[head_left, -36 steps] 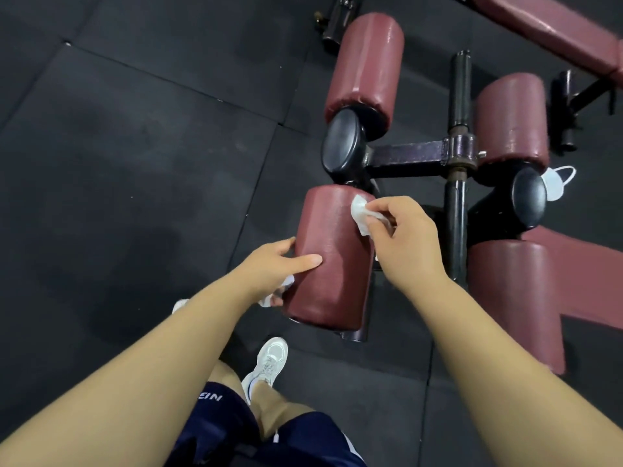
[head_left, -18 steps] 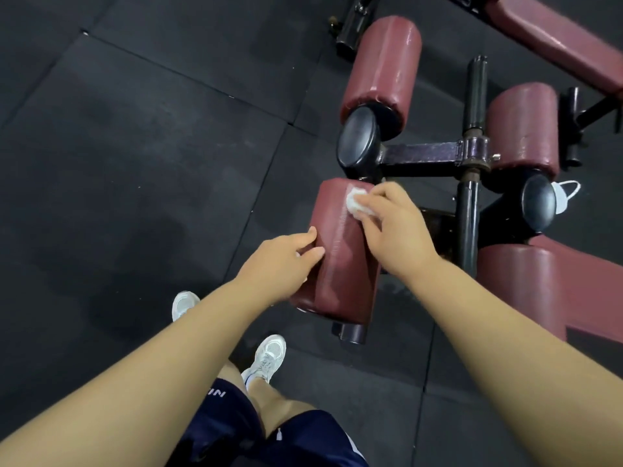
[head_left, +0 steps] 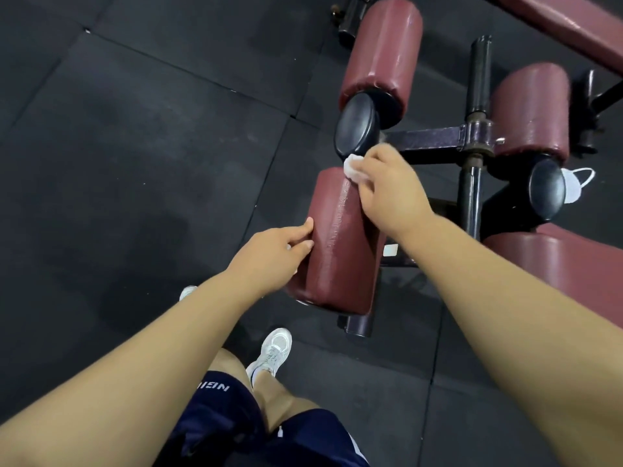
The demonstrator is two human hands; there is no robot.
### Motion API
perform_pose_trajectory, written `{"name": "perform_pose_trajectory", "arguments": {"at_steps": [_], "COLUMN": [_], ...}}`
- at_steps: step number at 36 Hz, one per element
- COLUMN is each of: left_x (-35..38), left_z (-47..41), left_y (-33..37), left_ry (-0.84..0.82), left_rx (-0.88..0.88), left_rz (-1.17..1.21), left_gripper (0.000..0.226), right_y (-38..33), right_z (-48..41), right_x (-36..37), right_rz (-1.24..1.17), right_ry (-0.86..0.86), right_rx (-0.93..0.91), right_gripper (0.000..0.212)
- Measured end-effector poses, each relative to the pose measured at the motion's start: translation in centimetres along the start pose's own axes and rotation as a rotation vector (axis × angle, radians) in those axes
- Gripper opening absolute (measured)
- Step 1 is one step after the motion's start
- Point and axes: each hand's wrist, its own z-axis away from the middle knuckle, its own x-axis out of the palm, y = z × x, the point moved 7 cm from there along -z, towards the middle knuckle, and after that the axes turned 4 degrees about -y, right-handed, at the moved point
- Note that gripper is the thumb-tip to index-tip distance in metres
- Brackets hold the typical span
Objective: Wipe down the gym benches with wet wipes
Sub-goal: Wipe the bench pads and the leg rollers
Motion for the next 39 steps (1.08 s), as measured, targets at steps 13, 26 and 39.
{"name": "perform_pose_trajectory", "arguments": {"at_steps": [13, 26, 39], "left_x": [1.4, 0.4, 1.4], "left_z": [-0.3, -0.9, -0.5], "left_y": [2.0, -0.1, -0.6], "left_ry": [0.068, -0.030, -0.018], "left_rx": [-0.037, -0.045, -0.055], "left_rz": [-0.414, -0.109, -0.061], "left_gripper": [0.072, 0.050, 0.045], "right_y": [0.8, -6.3, -1.4], "right_z": [5.5, 13.0, 7.1], "right_x": [-0.2, 2.3, 0.6], "right_rz": [-0.080, -0.207, -0.158], "right_ry": [-0.045, -0.296, 0.049], "right_rx": [-0.091, -0.438, -0.044], "right_gripper": [0.014, 0.026, 0.018]}}
